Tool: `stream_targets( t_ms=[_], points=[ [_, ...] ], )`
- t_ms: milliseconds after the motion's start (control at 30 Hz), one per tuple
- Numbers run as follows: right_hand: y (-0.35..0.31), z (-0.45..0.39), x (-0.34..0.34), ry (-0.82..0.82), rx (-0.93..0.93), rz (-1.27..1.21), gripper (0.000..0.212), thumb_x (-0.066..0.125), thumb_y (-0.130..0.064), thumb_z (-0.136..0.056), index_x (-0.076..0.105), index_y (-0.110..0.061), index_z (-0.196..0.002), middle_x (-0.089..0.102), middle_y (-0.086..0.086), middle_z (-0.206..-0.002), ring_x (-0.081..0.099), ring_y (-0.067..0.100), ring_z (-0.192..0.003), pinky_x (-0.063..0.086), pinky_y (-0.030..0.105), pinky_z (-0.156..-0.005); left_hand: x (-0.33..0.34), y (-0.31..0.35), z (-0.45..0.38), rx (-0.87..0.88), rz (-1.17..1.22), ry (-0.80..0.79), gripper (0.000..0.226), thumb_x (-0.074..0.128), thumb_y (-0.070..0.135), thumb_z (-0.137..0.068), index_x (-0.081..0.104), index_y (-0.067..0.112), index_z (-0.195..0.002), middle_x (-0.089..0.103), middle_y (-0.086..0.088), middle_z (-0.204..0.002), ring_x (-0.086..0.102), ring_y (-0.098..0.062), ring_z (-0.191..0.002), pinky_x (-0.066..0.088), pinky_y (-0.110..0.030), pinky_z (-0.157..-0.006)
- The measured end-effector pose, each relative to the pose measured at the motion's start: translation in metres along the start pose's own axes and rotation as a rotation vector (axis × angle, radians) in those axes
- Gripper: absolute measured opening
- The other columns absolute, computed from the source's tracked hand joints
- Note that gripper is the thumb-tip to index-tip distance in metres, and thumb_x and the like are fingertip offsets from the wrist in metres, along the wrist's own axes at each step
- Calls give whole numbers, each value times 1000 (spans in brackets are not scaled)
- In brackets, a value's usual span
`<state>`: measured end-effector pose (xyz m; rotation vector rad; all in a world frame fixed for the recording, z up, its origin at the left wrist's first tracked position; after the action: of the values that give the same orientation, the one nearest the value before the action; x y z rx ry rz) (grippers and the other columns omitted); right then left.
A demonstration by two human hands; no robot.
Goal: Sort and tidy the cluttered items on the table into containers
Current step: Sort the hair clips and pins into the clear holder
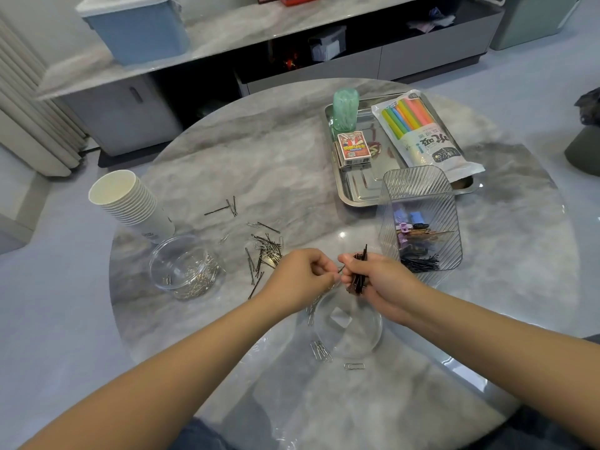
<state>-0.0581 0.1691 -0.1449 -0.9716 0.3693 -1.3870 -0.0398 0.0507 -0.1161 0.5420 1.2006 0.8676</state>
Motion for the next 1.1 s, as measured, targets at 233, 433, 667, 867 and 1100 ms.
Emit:
stream_targets(
  t_ms=[233, 433, 667, 867, 1100],
  points=[
    [8, -7, -9, 80, 125, -189, 16, 43, -9, -98, 53, -6, -86, 42, 2, -67, 36, 8, -55, 34, 14, -42, -13, -19, -6, -76, -174, -57, 9, 71, 6, -78, 72, 14, -83, 61, 10, -63, 53, 0, -53, 38, -4, -49],
    [12, -5, -7, 80, 208, -297, 21, 40, -12, -100, 52, -6, -84, 43, 2, -69, 37, 9, -57, 33, 18, -51, -15, -6, -6, 39, -386, -8, 2, 69, 27, -83, 68, 25, -83, 62, 14, -84, 53, -1, -68, 41, -17, -64],
    [15, -1, -13, 160, 278, -302, 33, 33, -21, -102, 44, -9, -73, 42, 6, -65, 36, 14, -53, 32, 22, -46, 12, 4, 12, 45, -333, -194, 16, 76, 34, -76, 71, 19, -77, 65, 10, -71, 54, -1, -63, 42, -12, -60],
    [17, 4, -9, 122, 277, -167, 35, 31, -19, -103, 42, -9, -71, 43, 6, -61, 39, 15, -52, 37, 24, -48, 47, 7, 22, 54, -563, -170, 28, 72, 52, -73, 65, 24, -75, 67, 9, -82, 62, -12, -84, 41, -25, -65],
    [19, 14, -14, 81, 315, -122, 30, 31, -19, -103, 46, -9, -78, 31, -1, -57, 23, 9, -49, 23, 15, -32, 59, 4, 21, 74, -776, -118, 22, 53, 27, -89, 69, 15, -99, 68, -6, -100, 60, -28, -96, 37, -27, -69]
  ],
)
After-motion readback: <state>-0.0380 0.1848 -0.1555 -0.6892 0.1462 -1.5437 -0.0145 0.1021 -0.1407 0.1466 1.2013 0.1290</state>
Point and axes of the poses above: each hand's wrist, its own z-axis away from the middle knuckle, its own x-axis out of the palm, y = z × x, the point moved 8 cm from there along -z, towards the middle knuckle
